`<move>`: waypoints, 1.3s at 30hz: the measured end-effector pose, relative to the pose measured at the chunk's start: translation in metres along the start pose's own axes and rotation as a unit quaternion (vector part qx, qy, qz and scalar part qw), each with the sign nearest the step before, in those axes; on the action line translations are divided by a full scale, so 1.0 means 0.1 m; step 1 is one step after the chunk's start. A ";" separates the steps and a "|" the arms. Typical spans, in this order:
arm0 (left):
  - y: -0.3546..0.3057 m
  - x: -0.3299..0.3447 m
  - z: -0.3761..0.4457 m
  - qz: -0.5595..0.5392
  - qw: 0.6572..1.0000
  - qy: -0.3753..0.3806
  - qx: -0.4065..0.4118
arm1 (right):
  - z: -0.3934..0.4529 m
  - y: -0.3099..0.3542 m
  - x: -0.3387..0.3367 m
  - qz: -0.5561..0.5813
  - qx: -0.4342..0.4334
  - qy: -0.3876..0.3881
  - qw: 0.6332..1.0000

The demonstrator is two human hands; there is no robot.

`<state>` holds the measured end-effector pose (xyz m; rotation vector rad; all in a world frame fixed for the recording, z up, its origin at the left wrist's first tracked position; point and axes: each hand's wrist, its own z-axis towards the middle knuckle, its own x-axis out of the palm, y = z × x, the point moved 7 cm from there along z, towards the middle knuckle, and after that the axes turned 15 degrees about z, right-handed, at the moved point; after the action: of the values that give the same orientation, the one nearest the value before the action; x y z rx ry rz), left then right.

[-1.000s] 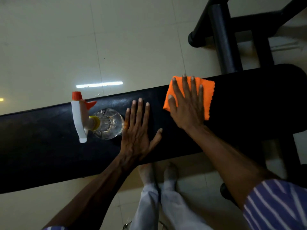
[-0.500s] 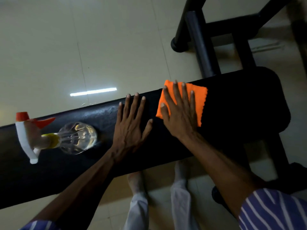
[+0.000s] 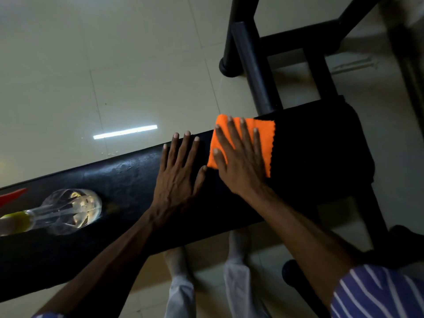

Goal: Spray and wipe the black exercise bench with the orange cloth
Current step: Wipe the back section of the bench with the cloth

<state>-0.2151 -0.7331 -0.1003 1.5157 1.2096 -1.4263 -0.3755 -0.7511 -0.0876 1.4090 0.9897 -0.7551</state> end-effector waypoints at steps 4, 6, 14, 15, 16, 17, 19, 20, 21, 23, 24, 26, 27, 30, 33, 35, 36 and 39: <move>-0.17 -0.02 0.07 -0.007 1.000 0.008 0.012 | -0.23 -0.40 -0.19 -0.023 -0.089 0.054 0.994; -0.26 -0.03 0.12 -0.011 1.000 0.002 0.012 | -0.08 -0.72 -0.39 -0.028 -0.064 0.039 0.997; -0.70 0.00 0.43 -0.009 0.999 0.004 0.032 | 0.03 -0.88 -0.48 -0.014 0.039 -0.039 0.998; -0.76 -0.02 0.47 -0.011 0.999 0.008 0.035 | -0.12 -0.87 -0.48 -0.014 0.008 -0.028 0.999; -0.82 -0.03 0.51 -0.013 0.999 0.014 0.042 | -0.25 -0.92 -0.50 -0.012 -0.017 -0.015 1.000; -0.88 -0.04 0.55 -0.015 0.998 0.019 0.051 | -0.34 -1.01 -0.54 -0.011 -0.034 -0.004 0.999; -1.00 -0.07 0.64 -0.016 0.998 0.019 0.062 | -0.37 -1.22 -0.66 -0.008 -0.034 0.009 0.999; -1.06 -0.08 0.69 -0.016 0.998 0.015 0.067 | -0.31 -1.35 -0.73 -0.006 -0.019 0.007 1.000; -1.13 -0.09 0.74 -0.018 0.997 0.012 0.071 | -0.19 -1.49 -0.81 -0.002 0.004 -0.001 1.000; -1.24 -0.09 0.81 -0.017 0.997 0.006 0.077 | 0.10 -1.74 -0.96 0.004 0.067 -0.029 0.997; -1.29 -0.08 0.84 -0.015 0.997 0.004 0.079 | 0.24 -1.82 -1.00 0.005 0.098 -0.036 0.995; -1.36 -0.06 0.90 -0.012 0.997 0.008 0.078 | 0.39 -1.85 -1.01 0.014 0.133 -0.044 0.990; -1.39 -0.06 0.91 -0.013 0.997 0.012 0.078 | 0.35 -1.81 -0.99 0.019 0.135 -0.048 0.989; -1.49 -0.09 0.95 -0.012 0.996 0.016 0.087 | -0.02 -1.66 -0.95 0.017 0.094 -0.053 0.994; -1.60 -0.10 0.99 -0.015 0.995 0.015 0.099 | -0.43 -1.78 -0.97 0.016 0.093 -0.038 0.995; -1.68 -0.09 1.02 -0.014 0.994 0.015 0.104 | -0.50 -1.96 -1.03 0.029 0.116 -0.037 0.992; -1.74 -0.08 1.03 -0.015 0.994 0.014 0.110 | -0.46 -2.04 -1.06 0.033 0.124 -0.039 0.991; -1.91 -0.08 1.09 -0.017 0.990 0.002 0.138 | -0.18 -2.25 -1.17 0.036 0.142 -0.061 0.987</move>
<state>-0.4304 -0.7790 -0.0883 1.6886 1.0794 -1.6682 -0.6297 -0.7616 -0.0796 1.6134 0.7522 -0.9442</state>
